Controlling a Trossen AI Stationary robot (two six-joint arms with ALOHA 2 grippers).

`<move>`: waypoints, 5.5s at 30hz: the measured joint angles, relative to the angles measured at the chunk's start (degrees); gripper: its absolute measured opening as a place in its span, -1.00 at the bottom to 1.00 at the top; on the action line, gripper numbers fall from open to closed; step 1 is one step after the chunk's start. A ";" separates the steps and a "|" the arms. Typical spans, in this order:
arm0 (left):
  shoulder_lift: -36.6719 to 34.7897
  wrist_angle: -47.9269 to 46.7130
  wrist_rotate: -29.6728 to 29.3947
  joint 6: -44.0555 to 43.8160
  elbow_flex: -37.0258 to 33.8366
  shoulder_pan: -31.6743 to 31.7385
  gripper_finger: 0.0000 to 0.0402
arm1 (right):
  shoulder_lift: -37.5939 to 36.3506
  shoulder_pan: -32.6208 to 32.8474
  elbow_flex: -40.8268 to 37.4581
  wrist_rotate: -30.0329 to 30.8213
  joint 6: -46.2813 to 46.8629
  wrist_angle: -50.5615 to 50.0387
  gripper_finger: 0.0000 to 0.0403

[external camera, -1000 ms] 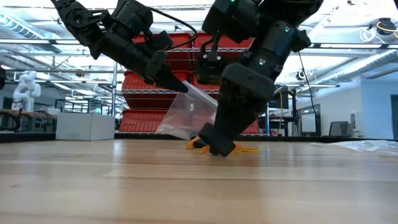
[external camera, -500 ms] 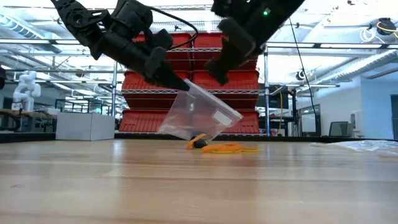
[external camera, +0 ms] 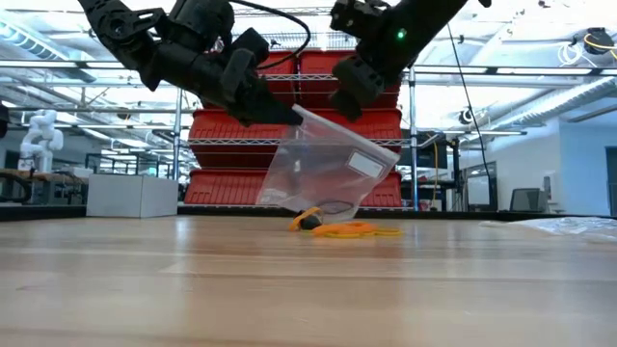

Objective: Sort rubber bands
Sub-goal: Put the black rubber band into the top left transparent zip bag

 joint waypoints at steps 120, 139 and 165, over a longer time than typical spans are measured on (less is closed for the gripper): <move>0.00 -3.72 -0.35 6.09 0.00 7.74 -1.00 | -4.12 -9.47 -6.60 -26.85 -1.08 -0.53 -0.99; 0.00 -3.73 0.47 6.05 0.00 7.69 -1.00 | 4.36 -14.76 1.73 -25.52 -11.07 0.36 -1.00; -0.01 -3.14 2.58 6.09 0.00 7.67 -1.00 | 6.61 -18.70 7.58 -40.47 -8.54 -4.99 -0.52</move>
